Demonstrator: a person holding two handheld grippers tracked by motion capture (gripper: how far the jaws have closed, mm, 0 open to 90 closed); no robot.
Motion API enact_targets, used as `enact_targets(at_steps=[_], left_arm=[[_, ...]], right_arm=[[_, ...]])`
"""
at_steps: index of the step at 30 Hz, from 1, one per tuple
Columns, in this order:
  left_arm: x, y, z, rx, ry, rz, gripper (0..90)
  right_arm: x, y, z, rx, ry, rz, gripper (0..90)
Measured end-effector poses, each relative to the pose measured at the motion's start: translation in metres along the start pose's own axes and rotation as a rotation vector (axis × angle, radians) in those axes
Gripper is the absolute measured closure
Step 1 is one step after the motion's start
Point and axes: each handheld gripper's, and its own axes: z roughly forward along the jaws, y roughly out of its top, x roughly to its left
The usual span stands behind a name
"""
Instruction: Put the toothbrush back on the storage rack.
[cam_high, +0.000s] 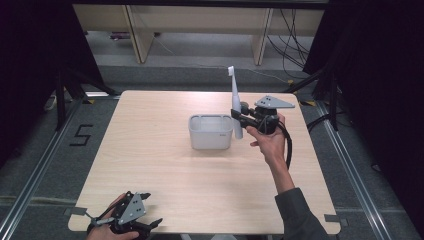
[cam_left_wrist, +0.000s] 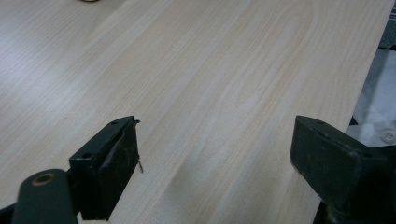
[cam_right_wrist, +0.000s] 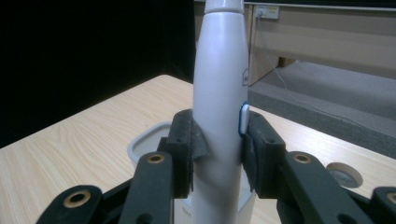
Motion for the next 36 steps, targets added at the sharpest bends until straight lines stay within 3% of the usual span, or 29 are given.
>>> enact_targets(at_steps=[2,4,7,8,9,11,13,14,15,17,18,21,34,36], left_arm=[[0.000,0.000,0.000,-0.008,0.002,-0.001,14.8],[0.001,0.000,-0.001,0.003,-0.002,0.012,14.8],[0.000,-0.001,0.001,-0.004,0.001,-0.011,14.8],[0.001,0.000,-0.001,0.002,0.008,0.015,14.8],[0.000,0.000,-0.001,-0.002,0.006,0.002,14.8],[0.001,0.000,0.000,0.006,0.007,0.016,14.8],[0.000,0.000,0.000,0.001,0.001,-0.012,14.8],[0.001,0.000,-0.001,0.003,0.008,0.015,14.8],[0.000,0.000,0.000,0.000,-0.003,0.004,14.8],[0.001,0.000,0.000,0.007,0.002,0.011,14.8],[0.001,0.000,0.000,0.006,0.002,0.009,14.8],[0.001,0.000,-0.001,0.008,-0.011,0.011,14.8],[0.001,0.000,-0.001,0.010,-0.010,0.011,14.8],[0.000,0.000,-0.001,0.000,-0.011,0.004,14.8]], right_arm=[[0.000,0.004,0.004,0.003,0.003,0.027,66.6],[-0.001,0.004,0.006,-0.018,-0.011,0.005,66.6],[0.000,0.006,0.009,-0.009,-0.007,0.041,66.6],[-0.002,0.007,0.011,-0.020,-0.005,0.024,66.6],[-0.001,0.007,0.013,-0.017,-0.002,0.051,66.6],[-0.002,0.008,0.017,-0.019,-0.017,0.040,66.6],[-0.003,0.008,0.021,-0.017,-0.013,0.056,66.6],[-0.003,0.007,0.022,-0.023,-0.021,0.062,66.6],[-0.004,0.007,0.026,-0.018,-0.020,0.070,66.6],[-0.006,0.008,0.028,-0.020,-0.029,0.053,66.6],[-0.006,0.008,0.030,-0.019,-0.026,0.074,66.5],[-0.007,0.010,0.036,-0.025,-0.033,0.060,66.6],[-0.009,0.005,0.056,-0.019,-0.058,0.109,66.5],[-0.010,0.004,0.058,-0.020,-0.071,0.095,66.5]])
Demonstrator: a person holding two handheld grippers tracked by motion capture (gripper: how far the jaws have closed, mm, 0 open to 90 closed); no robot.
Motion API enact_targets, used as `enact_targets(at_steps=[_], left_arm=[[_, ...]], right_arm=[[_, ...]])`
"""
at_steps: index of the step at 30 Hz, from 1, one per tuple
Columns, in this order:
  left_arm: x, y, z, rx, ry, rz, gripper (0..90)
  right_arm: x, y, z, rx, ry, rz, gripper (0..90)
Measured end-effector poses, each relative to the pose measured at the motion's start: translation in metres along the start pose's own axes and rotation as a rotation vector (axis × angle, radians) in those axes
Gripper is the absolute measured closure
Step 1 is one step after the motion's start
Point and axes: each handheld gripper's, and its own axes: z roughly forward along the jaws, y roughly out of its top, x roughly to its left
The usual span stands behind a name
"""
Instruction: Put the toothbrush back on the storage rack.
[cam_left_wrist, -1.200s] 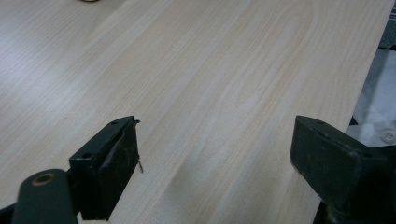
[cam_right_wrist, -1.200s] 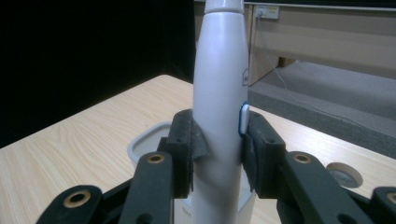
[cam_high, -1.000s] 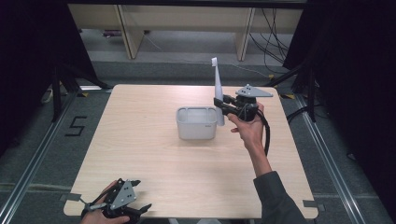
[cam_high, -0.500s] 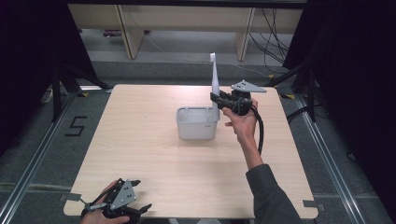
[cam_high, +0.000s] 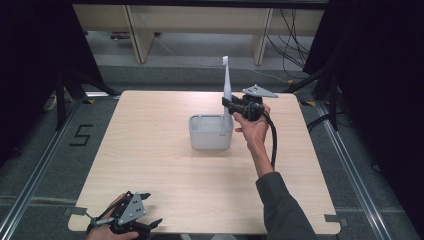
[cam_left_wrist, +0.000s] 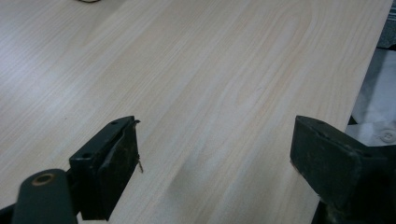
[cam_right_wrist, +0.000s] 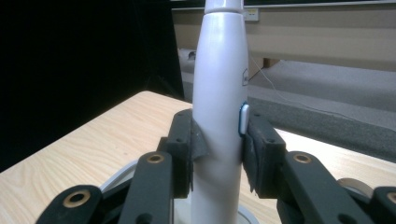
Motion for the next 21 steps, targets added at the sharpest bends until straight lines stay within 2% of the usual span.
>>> enact_targets(at_steps=[4,5,7,8,10,11,12,15,16,18,19,20,21], left_arm=[[0.001,0.000,0.000,0.008,-0.003,0.004,14.8],[0.000,0.000,0.000,0.000,-0.001,-0.005,14.8],[0.000,0.000,0.000,0.000,-0.001,0.001,14.8],[0.000,0.000,0.000,0.000,-0.001,0.000,14.8],[0.000,0.000,0.000,0.000,0.001,0.000,14.8],[-0.001,0.000,0.000,-0.001,-0.001,-0.009,14.8],[0.000,0.000,0.000,-0.001,-0.001,0.002,14.8],[0.000,0.000,0.001,-0.003,-0.007,-0.005,14.8],[0.000,0.000,0.000,0.000,-0.001,0.001,14.8],[0.000,0.000,0.001,0.001,-0.003,-0.006,14.8],[0.001,-0.001,0.001,0.007,0.007,0.007,14.8],[0.000,-0.001,0.001,0.001,0.007,-0.002,14.8],[-0.001,0.000,0.001,0.001,0.004,-0.003,14.8]], right_arm=[[-0.001,-0.002,0.002,0.003,-0.009,0.001,66.5],[-0.001,-0.002,0.003,0.006,-0.012,0.011,66.5],[-0.001,-0.004,0.004,0.006,-0.022,0.026,66.4],[-0.004,-0.005,0.006,0.004,-0.019,0.000,66.4],[-0.005,-0.009,0.007,0.006,-0.020,0.007,66.4],[-0.004,-0.010,0.007,0.016,-0.025,0.028,66.4],[-0.006,-0.014,0.008,0.020,-0.027,0.028,66.4],[-0.009,-0.018,0.009,0.025,-0.032,0.016,66.3],[-0.007,-0.020,0.009,0.025,-0.028,0.045,66.3],[-0.008,-0.023,0.010,0.031,-0.026,0.041,66.3],[-0.010,-0.024,0.010,0.029,-0.029,0.016,66.3],[-0.008,-0.026,0.010,0.038,-0.026,0.047,66.3],[-0.010,-0.027,0.011,0.037,-0.019,0.024,66.3]])
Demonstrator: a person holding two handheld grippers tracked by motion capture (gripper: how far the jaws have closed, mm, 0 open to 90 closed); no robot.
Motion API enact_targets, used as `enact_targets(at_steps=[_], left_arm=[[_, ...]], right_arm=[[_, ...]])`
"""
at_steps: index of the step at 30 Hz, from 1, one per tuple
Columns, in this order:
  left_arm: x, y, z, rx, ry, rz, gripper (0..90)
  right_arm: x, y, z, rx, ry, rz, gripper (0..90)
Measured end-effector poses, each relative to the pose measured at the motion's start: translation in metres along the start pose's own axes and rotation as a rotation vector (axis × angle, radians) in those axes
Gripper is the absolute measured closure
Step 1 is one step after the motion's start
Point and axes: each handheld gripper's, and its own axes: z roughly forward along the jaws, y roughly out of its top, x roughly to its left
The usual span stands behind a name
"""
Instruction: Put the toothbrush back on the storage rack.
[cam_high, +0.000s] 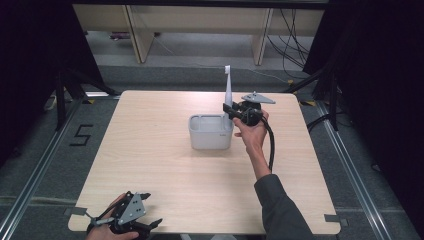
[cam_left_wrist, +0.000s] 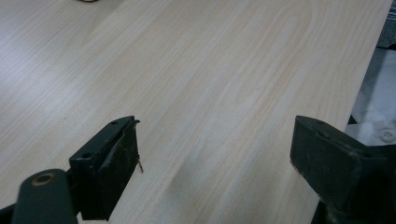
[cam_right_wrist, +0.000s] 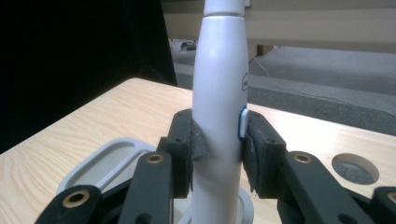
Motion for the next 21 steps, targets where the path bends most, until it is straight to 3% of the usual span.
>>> enact_targets(at_steps=[2,4,6,7,8,9,10,13,21], left_arm=[[0.000,0.000,0.001,-0.008,-0.003,-0.004,14.8],[0.001,0.000,0.000,0.005,0.005,0.009,14.8],[0.000,0.000,0.000,-0.002,-0.001,-0.003,14.8],[0.001,0.000,0.000,0.000,0.000,0.007,14.8],[0.001,0.000,0.000,0.007,0.005,0.013,14.8],[0.001,0.000,0.000,0.006,0.004,0.011,14.8],[0.001,0.000,0.000,0.006,0.004,0.011,14.8],[0.001,0.000,0.000,0.006,0.004,0.011,14.8],[0.000,-0.001,0.000,0.011,-0.009,-0.003,14.8]], right_arm=[[0.000,-0.004,0.000,0.030,0.004,0.004,66.2],[0.002,-0.006,0.001,0.016,0.002,0.020,66.2],[0.000,-0.009,0.002,0.013,0.008,0.008,66.2],[0.000,-0.010,0.002,0.037,0.003,0.003,66.2],[0.002,-0.012,0.002,0.029,0.004,0.032,66.2],[0.002,-0.012,0.002,0.029,0.004,0.032,66.2],[-0.001,-0.012,0.003,0.034,0.009,0.004,66.2],[0.000,-0.015,0.003,0.041,0.005,-0.012,66.2],[0.002,-0.017,0.004,0.068,-0.015,-0.015,66.2]])
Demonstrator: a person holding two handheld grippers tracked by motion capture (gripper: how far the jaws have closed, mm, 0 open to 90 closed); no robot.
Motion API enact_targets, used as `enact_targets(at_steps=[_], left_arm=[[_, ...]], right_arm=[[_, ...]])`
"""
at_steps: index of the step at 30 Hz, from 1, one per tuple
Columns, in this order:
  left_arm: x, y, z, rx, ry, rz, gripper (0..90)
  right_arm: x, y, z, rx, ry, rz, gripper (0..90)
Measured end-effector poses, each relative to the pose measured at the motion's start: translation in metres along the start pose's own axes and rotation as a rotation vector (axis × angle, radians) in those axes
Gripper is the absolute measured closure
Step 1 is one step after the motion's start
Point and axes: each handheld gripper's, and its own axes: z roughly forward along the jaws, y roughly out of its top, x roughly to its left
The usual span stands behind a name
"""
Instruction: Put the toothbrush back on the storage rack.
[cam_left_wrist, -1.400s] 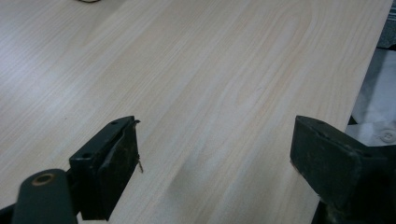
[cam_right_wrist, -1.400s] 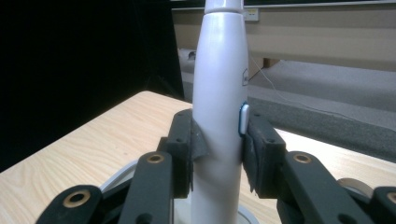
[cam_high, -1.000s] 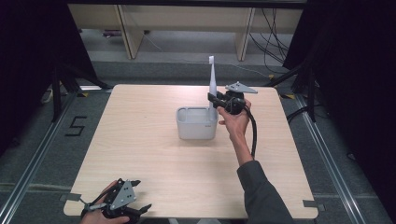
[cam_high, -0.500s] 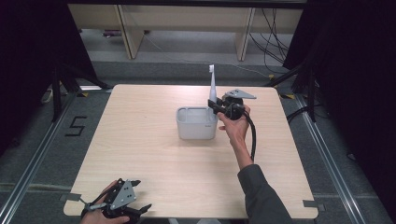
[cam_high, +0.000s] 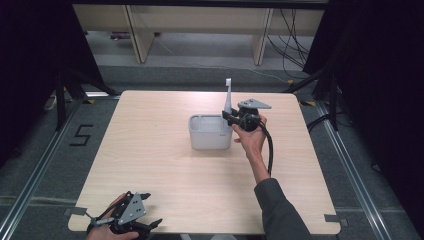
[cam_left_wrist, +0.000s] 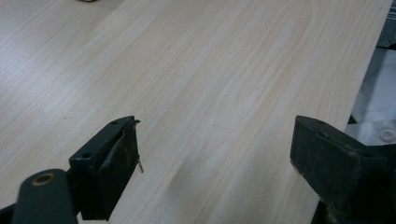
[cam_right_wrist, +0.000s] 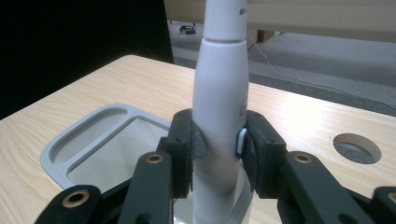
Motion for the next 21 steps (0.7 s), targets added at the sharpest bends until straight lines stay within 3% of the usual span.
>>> enact_targets(at_steps=[1,3,5,7,8,9,10,16,17,18,21], left_arm=[[0.0000,-0.0001,0.0005,-0.002,-0.001,0.000,14.8],[0.0007,-0.0001,0.0013,-0.003,0.000,0.006,14.8],[0.0002,-0.0001,0.0008,-0.002,0.000,-0.001,14.8],[0.0001,-0.0002,0.0010,-0.004,-0.001,-0.003,14.8],[0.0003,-0.0003,0.0011,0.000,0.003,-0.002,14.8],[0.0004,-0.0003,0.0011,0.000,0.003,-0.001,14.8],[0.0003,-0.0002,0.0010,0.000,0.004,-0.001,14.8],[-0.0004,-0.0001,0.0012,-0.005,0.000,-0.007,14.8],[-0.0006,0.0001,0.0009,-0.007,-0.005,-0.009,14.8],[-0.0007,0.0000,0.0014,-0.009,-0.004,-0.009,14.8],[-0.0004,0.0004,0.0007,-0.007,0.002,0.000,14.8]], right_arm=[[-0.0011,-0.0004,0.0009,-0.005,0.012,-0.010,66.2],[-0.0026,-0.0013,0.0013,-0.007,-0.011,-0.041,66.2],[-0.0014,-0.0026,0.0020,0.004,-0.004,-0.018,66.3],[-0.0031,-0.0033,0.0027,0.008,0.003,-0.047,66.3],[-0.0016,-0.0040,0.0025,0.013,-0.006,-0.020,66.3],[-0.0022,-0.0038,0.0019,0.018,-0.019,-0.039,66.3],[-0.0012,-0.0045,0.0027,0.022,-0.003,-0.014,66.3],[-0.0014,-0.0053,0.0034,0.011,0.002,-0.020,66.9],[-0.0024,-0.0045,0.0026,-0.004,-0.015,-0.047,67.1],[-0.0003,-0.0025,0.0020,-0.002,0.002,-0.035,67.3],[0.0015,-0.0005,0.0008,-0.006,-0.007,-0.041,66.5]])
